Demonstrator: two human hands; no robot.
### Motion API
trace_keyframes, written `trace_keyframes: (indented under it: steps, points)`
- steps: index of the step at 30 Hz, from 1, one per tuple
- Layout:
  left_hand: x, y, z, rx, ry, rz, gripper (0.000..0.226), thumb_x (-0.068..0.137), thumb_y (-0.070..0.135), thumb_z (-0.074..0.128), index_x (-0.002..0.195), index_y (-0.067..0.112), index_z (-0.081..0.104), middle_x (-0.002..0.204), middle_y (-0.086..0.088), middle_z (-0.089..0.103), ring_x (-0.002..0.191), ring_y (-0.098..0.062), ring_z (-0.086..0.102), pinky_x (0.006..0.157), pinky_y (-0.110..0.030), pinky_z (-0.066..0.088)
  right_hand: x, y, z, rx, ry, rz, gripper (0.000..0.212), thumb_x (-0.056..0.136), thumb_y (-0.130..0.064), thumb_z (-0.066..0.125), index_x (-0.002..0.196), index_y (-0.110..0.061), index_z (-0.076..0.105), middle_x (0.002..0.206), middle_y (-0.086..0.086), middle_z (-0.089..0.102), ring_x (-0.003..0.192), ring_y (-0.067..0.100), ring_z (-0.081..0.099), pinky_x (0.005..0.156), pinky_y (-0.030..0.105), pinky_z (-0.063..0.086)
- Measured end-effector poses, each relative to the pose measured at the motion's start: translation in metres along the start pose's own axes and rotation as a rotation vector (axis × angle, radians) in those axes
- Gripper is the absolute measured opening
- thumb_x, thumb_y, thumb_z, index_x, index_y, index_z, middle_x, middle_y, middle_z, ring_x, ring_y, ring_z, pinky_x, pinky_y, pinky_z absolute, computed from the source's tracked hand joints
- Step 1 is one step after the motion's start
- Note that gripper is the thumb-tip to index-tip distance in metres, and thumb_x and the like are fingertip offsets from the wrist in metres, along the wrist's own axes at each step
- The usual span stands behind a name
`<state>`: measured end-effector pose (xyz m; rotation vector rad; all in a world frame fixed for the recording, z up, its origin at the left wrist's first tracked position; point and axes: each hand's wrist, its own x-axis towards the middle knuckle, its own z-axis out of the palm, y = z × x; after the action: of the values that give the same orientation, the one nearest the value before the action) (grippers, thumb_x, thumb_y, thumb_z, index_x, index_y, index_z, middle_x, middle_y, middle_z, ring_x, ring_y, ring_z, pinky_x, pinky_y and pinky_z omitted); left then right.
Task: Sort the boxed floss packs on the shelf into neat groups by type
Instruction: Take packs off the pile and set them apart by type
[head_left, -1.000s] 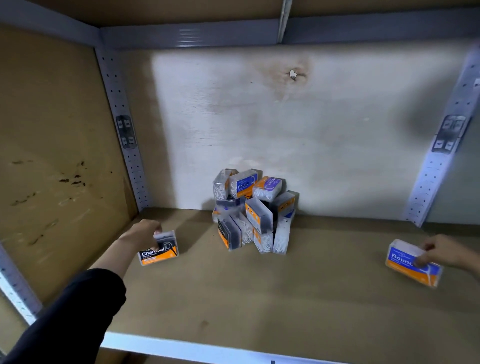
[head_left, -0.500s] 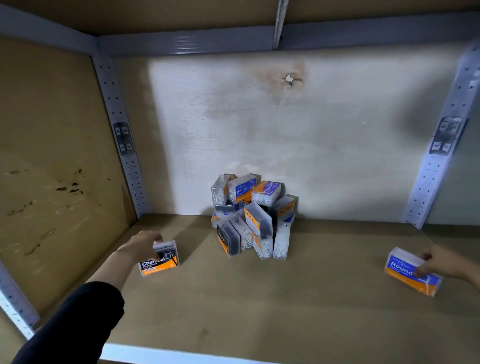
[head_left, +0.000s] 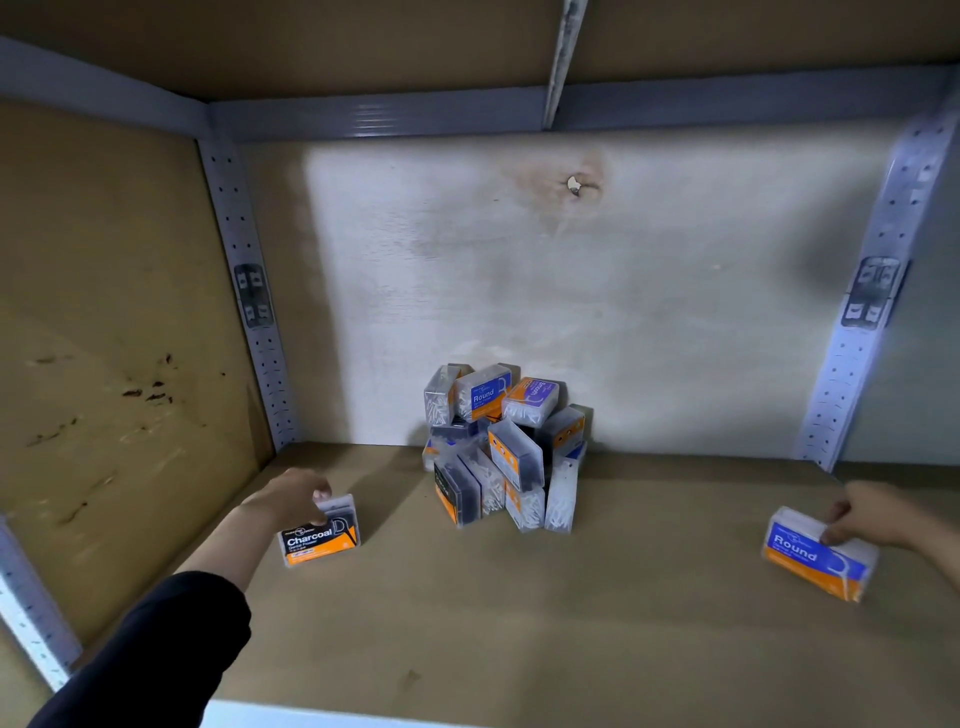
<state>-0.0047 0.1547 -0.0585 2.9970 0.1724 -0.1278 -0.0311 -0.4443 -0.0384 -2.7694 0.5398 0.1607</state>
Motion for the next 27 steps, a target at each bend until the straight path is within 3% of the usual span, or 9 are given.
trace_keyframes:
  steps: [3, 6, 9, 11, 15, 20, 22, 25, 27]
  points:
    - [0.0, 0.011, -0.01, -0.058, 0.027, 0.024, 0.04, 0.084, 0.013, 0.065, 0.124, 0.01, 0.061, 0.129, -0.009, 0.06, 0.118, -0.022, 0.058, 0.1, -0.028, 0.045, -0.012, -0.024, -0.008, -0.039, 0.026, -0.055, 0.032, 0.071, -0.014, 0.078, 0.057, -0.024, 0.05, 0.074, 0.005, 0.057, 0.065, 0.01, 0.049, 0.051, 0.015, 0.033]
    - [-0.001, 0.034, -0.023, -0.101, 0.082, 0.072, 0.034, 0.087, 0.01, 0.061, 0.121, 0.009, 0.062, 0.127, -0.01, 0.062, 0.117, -0.023, 0.059, 0.1, -0.028, 0.044, -0.018, -0.058, -0.011, -0.038, 0.017, -0.155, 0.034, 0.073, -0.012, 0.075, 0.054, -0.026, 0.051, 0.07, 0.002, 0.059, 0.072, 0.016, 0.051, 0.052, 0.014, 0.031]
    - [0.001, 0.061, -0.035, -0.114, 0.114, 0.123, 0.035, 0.088, 0.013, 0.062, 0.123, 0.01, 0.061, 0.129, -0.008, 0.06, 0.119, -0.022, 0.057, 0.102, -0.027, 0.042, -0.023, -0.102, -0.009, 0.029, 0.015, -0.269, 0.002, 0.076, -0.009, 0.072, 0.077, -0.01, 0.071, 0.086, 0.011, 0.067, 0.08, 0.014, 0.053, 0.054, 0.013, 0.032]
    - [0.002, 0.078, -0.044, -0.111, 0.128, 0.163, 0.035, 0.088, 0.014, 0.062, 0.123, 0.011, 0.06, 0.13, -0.007, 0.059, 0.119, -0.021, 0.056, 0.1, -0.026, 0.042, -0.025, -0.133, -0.004, 0.06, 0.007, -0.334, 0.021, 0.077, -0.009, 0.071, 0.096, 0.0, 0.071, 0.102, 0.015, 0.071, 0.084, 0.012, 0.054, 0.055, 0.011, 0.033]
    - [0.007, 0.11, -0.059, -0.085, 0.141, 0.243, 0.036, 0.089, 0.016, 0.06, 0.125, 0.011, 0.058, 0.131, -0.006, 0.058, 0.119, -0.022, 0.054, 0.1, -0.028, 0.041, -0.036, -0.194, 0.006, 0.118, -0.03, -0.454, 0.026, 0.078, -0.011, 0.071, 0.102, -0.001, 0.07, 0.109, 0.014, 0.07, 0.089, 0.016, 0.059, 0.071, 0.016, 0.038]
    - [0.016, 0.14, -0.074, -0.087, 0.164, 0.276, 0.035, 0.089, 0.016, 0.06, 0.124, 0.014, 0.06, 0.131, -0.007, 0.057, 0.119, -0.023, 0.055, 0.101, -0.028, 0.041, -0.041, -0.247, 0.016, 0.132, -0.041, -0.551, 0.025, 0.079, -0.016, 0.069, 0.1, -0.002, 0.071, 0.107, 0.014, 0.071, 0.087, 0.019, 0.059, 0.067, 0.02, 0.038]
    - [0.02, 0.149, -0.081, -0.083, 0.176, 0.283, 0.034, 0.089, 0.014, 0.058, 0.124, 0.013, 0.06, 0.13, -0.007, 0.057, 0.12, -0.024, 0.054, 0.1, -0.029, 0.042, -0.041, -0.264, 0.019, 0.124, -0.041, -0.561, 0.021, 0.08, -0.018, 0.067, 0.09, 0.001, 0.071, 0.099, 0.019, 0.069, 0.08, 0.02, 0.055, 0.065, 0.022, 0.035]
    - [0.031, 0.158, -0.087, -0.067, 0.206, 0.314, 0.032, 0.09, 0.013, 0.056, 0.122, 0.01, 0.06, 0.129, -0.009, 0.059, 0.12, -0.026, 0.054, 0.1, -0.031, 0.042, -0.04, -0.283, 0.025, 0.09, -0.025, -0.566, 0.037, 0.082, -0.022, 0.065, 0.054, -0.01, 0.044, 0.067, 0.014, 0.049, 0.062, 0.018, 0.043, 0.049, 0.026, 0.025]
    - [0.041, 0.163, -0.088, -0.061, 0.228, 0.312, 0.034, 0.091, 0.014, 0.055, 0.125, 0.011, 0.058, 0.132, -0.009, 0.056, 0.122, -0.026, 0.052, 0.101, -0.031, 0.042, -0.04, -0.293, 0.028, 0.086, -0.037, -0.567, 0.044, 0.083, -0.025, 0.064, 0.053, -0.016, 0.033, 0.062, 0.005, 0.04, 0.059, 0.015, 0.04, 0.045, 0.022, 0.022]
